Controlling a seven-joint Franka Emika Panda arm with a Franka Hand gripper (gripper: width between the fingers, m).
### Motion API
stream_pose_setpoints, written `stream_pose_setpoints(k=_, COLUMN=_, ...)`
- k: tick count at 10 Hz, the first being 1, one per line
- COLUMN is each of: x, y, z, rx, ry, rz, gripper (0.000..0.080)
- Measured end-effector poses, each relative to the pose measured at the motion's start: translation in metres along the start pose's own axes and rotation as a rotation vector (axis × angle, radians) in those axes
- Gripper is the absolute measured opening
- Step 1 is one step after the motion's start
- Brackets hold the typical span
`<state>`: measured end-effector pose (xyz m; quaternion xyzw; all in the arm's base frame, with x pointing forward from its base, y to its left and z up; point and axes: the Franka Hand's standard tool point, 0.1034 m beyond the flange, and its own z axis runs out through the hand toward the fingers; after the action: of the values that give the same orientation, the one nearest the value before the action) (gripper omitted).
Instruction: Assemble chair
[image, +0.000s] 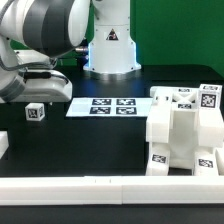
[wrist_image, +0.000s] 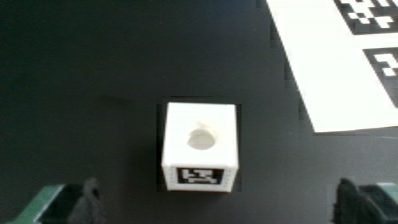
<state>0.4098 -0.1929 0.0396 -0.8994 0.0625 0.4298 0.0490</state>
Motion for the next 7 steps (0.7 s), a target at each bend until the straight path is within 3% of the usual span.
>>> stream_pose_setpoints(k=2, x=0.002, y=0.010, z=0.030, rx=0.016, ry=-0.071, rz=0.048, gripper=0.0649)
stream_pose_setpoints(k=4, x=0.000, y=0.006, z=0.048, rx=0.023, ry=-0.122, rz=0.079, gripper=0.0649)
stream_pose_setpoints(k=7, x=-0.002, y=0.006, z=0.053, rx=0.020, ry=-0.122, rz=0.092, gripper=0.0649)
